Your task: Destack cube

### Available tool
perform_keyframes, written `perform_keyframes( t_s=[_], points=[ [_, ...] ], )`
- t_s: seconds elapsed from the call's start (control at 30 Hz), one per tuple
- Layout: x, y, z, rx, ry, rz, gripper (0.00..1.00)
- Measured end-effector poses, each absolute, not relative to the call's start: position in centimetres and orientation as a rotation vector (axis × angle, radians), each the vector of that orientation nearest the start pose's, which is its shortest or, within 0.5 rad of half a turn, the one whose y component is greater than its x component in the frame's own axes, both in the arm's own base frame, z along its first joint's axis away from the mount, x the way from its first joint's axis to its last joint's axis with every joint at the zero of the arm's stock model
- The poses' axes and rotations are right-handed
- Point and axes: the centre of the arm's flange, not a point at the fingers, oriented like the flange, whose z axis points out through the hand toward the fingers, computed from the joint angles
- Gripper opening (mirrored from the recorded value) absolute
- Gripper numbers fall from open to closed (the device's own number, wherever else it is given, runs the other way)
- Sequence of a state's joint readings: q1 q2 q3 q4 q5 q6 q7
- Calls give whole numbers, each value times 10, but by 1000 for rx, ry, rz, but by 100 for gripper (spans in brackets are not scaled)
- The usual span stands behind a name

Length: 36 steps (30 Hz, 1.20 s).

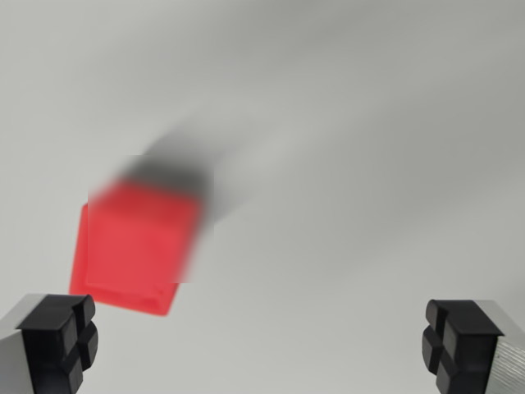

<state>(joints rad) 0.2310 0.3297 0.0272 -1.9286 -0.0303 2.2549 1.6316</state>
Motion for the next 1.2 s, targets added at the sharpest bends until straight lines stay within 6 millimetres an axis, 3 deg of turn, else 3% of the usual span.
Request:
perform_keyframes(
  t_s=[0.77,1.2],
  points=[
    [602,234,276,-2265,2184,-3,100],
    [602,236,226,-2256,2194,3,100]
  ],
)
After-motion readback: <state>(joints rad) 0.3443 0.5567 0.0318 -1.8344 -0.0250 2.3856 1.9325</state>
